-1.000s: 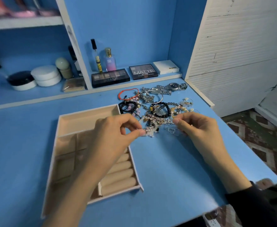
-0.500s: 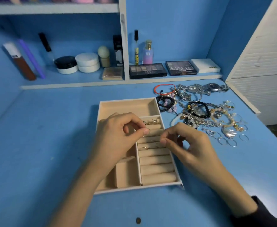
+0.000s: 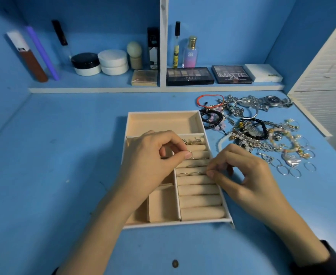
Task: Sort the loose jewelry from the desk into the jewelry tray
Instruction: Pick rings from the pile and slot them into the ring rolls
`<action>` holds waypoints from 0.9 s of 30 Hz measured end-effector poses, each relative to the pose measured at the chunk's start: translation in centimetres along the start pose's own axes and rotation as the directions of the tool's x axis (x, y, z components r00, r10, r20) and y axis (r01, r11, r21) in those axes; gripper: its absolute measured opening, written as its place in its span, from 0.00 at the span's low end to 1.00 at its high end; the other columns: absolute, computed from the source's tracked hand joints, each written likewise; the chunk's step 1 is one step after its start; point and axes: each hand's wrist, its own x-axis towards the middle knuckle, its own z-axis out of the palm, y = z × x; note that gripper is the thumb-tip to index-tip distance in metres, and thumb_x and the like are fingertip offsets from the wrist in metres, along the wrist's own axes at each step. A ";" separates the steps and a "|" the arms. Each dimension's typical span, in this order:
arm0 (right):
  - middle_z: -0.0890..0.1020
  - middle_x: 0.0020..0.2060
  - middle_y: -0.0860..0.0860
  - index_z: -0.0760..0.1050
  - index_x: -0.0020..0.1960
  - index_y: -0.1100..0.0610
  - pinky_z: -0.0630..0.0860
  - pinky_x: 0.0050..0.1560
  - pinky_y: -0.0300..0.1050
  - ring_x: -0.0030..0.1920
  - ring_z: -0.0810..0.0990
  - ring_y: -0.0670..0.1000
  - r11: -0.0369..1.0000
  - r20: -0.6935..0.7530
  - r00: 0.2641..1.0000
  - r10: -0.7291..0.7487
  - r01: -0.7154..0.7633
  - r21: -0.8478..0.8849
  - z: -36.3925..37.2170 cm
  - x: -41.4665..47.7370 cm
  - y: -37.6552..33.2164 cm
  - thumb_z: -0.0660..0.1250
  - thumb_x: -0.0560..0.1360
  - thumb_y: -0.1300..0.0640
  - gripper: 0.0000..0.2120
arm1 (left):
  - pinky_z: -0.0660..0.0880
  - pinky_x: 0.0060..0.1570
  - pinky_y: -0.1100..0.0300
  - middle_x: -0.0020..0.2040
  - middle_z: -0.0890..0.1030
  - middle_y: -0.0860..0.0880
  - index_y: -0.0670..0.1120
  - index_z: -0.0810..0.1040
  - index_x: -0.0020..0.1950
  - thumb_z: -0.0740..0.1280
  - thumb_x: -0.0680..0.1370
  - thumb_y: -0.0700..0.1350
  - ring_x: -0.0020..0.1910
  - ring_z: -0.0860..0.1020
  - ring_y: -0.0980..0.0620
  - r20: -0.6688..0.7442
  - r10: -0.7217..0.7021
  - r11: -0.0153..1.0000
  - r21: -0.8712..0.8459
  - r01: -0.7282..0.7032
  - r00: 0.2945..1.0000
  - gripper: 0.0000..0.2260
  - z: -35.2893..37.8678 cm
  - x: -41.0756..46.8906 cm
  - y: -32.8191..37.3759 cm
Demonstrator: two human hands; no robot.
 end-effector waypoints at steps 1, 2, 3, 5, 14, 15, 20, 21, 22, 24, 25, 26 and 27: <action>0.76 0.35 0.49 0.77 0.36 0.52 0.67 0.38 0.34 0.38 0.73 0.47 1.000 0.001 1.000 0.013 -0.013 0.009 0.0 0.1 0.0 0.69 0.68 0.60 0.04 | 0.66 0.32 0.67 0.30 0.76 0.58 0.56 0.80 0.36 0.75 0.65 0.49 0.31 0.69 0.57 0.000 -0.001 1.000 0.002 0.001 1.000 0.05 0.0 0.0 0.0; 0.75 0.34 0.49 0.77 0.36 0.52 0.67 0.38 0.34 0.38 0.73 0.47 0.999 0.003 1.000 0.026 -0.026 0.021 0.1 0.1 0.0 0.69 0.68 0.60 0.04 | 0.66 0.32 0.66 0.30 0.76 0.58 0.56 0.80 0.36 0.75 0.65 0.49 0.31 0.69 0.57 0.002 -0.002 1.000 0.008 0.002 1.000 0.05 0.0 0.0 0.0; 0.75 0.34 0.49 0.77 0.35 0.52 0.67 0.38 0.34 0.37 0.73 0.47 0.999 0.005 0.999 0.038 -0.038 0.035 0.1 0.2 0.0 0.69 0.67 0.60 0.04 | 0.66 0.32 0.66 0.29 0.76 0.58 0.56 0.80 0.36 0.75 0.66 0.49 0.31 0.69 0.57 0.004 -0.002 1.000 0.015 0.002 1.000 0.05 0.1 0.0 0.1; 0.74 0.34 0.50 0.78 0.35 0.53 0.67 0.38 0.35 0.37 0.73 0.48 0.997 0.009 0.999 0.052 -0.053 0.050 0.1 0.3 0.0 0.69 0.67 0.60 0.04 | 0.65 0.32 0.67 0.29 0.75 0.58 0.56 0.80 0.36 0.75 0.66 0.49 0.31 0.69 0.57 0.009 -0.001 1.000 0.023 0.001 1.000 0.04 0.0 -0.1 0.2; 0.74 0.30 0.54 0.78 0.44 0.52 0.67 0.34 0.42 0.33 0.71 0.55 0.973 -0.034 0.991 0.131 -0.122 0.196 0.1 0.4 -0.5 0.66 0.72 0.53 0.04 | 0.63 0.30 0.70 0.29 0.74 0.62 0.54 0.81 0.35 0.76 0.66 0.47 0.29 0.68 0.58 0.051 -0.021 1.000 0.010 0.020 0.999 0.05 -0.5 -0.6 0.6; 0.73 0.30 0.54 0.78 0.44 0.52 0.66 0.34 0.40 0.33 0.71 0.54 0.972 -0.043 0.990 0.134 -0.123 0.199 0.1 0.4 -0.5 0.65 0.72 0.53 0.05 | 0.64 0.30 0.70 0.28 0.74 0.63 0.53 0.81 0.35 0.76 0.66 0.47 0.29 0.68 0.58 0.065 -0.014 1.000 0.022 0.012 0.998 0.05 -0.5 -0.8 0.8; 0.73 0.30 0.53 0.78 0.45 0.50 0.66 0.33 0.39 0.32 0.71 0.52 0.973 -0.052 0.989 0.139 -0.126 0.192 0.1 0.4 -0.6 0.65 0.72 0.52 0.05 | 0.66 0.33 0.71 0.30 0.74 0.66 0.53 0.80 0.33 0.76 0.66 0.46 0.32 0.70 0.60 0.124 0.041 0.994 0.094 -0.053 0.991 0.06 -0.7 -2.0 1.3; 0.73 0.29 0.52 0.78 0.44 0.50 0.67 0.33 0.39 0.32 0.71 0.51 0.974 -0.053 0.989 0.136 -0.124 0.189 0.1 0.4 -0.6 0.65 0.72 0.52 0.05 | 0.66 0.34 0.70 0.30 0.74 0.67 0.53 0.80 0.33 0.75 0.66 0.46 0.32 0.70 0.60 0.134 0.048 0.992 0.110 -0.063 0.990 0.06 -0.7 -2.1 1.3; 0.73 0.29 0.52 0.78 0.44 0.50 0.67 0.34 0.39 0.32 0.71 0.50 0.975 -0.053 0.989 0.134 -0.122 0.187 0.2 0.4 -0.7 0.65 0.72 0.52 0.05 | 0.66 0.34 0.70 0.31 0.74 0.67 0.54 0.79 0.33 0.75 0.66 0.47 0.33 0.70 0.61 0.146 0.054 0.989 0.130 -0.073 0.988 0.06 -0.8 -2.2 1.3; 0.73 0.30 0.52 0.78 0.44 0.50 0.67 0.33 0.38 0.32 0.71 0.49 0.975 -0.055 0.989 0.136 -0.123 0.187 0.2 0.4 -0.7 0.65 0.72 0.52 0.04 | 0.65 0.34 0.70 0.30 0.73 0.66 0.53 0.79 0.34 0.74 0.67 0.49 0.34 0.70 0.62 0.174 0.070 0.978 0.180 -0.102 0.982 0.05 -0.9 -2.3 1.2; 0.74 0.30 0.52 0.78 0.44 0.50 0.67 0.33 0.40 0.32 0.71 0.50 0.974 -0.057 0.989 0.138 -0.125 0.189 0.2 0.4 -0.8 0.65 0.72 0.52 0.04 | 0.65 0.34 0.70 0.29 0.73 0.64 0.53 0.78 0.34 0.73 0.67 0.49 0.35 0.69 0.64 0.190 0.083 0.971 0.204 -0.122 0.978 0.05 -0.9 -2.4 1.2; 0.74 0.30 0.52 0.78 0.44 0.50 0.67 0.33 0.42 0.32 0.71 0.52 0.974 -0.060 0.988 0.140 -0.126 0.190 0.2 0.4 -0.8 0.65 0.71 0.52 0.04 | 0.65 0.35 0.68 0.28 0.72 0.64 0.53 0.78 0.34 0.72 0.68 0.50 0.36 0.69 0.65 0.207 0.096 0.965 0.222 -0.143 0.974 0.05 -1.0 -2.4 1.2; 0.74 0.31 0.53 0.78 0.44 0.50 0.67 0.34 0.43 0.33 0.72 0.53 0.973 -0.062 0.988 0.142 -0.128 0.190 0.1 0.4 -0.8 0.65 0.71 0.52 0.04 | 0.66 0.36 0.66 0.29 0.72 0.64 0.54 0.78 0.34 0.72 0.68 0.49 0.36 0.69 0.65 0.223 0.107 0.959 0.233 -0.159 0.969 0.05 -1.0 -2.4 1.3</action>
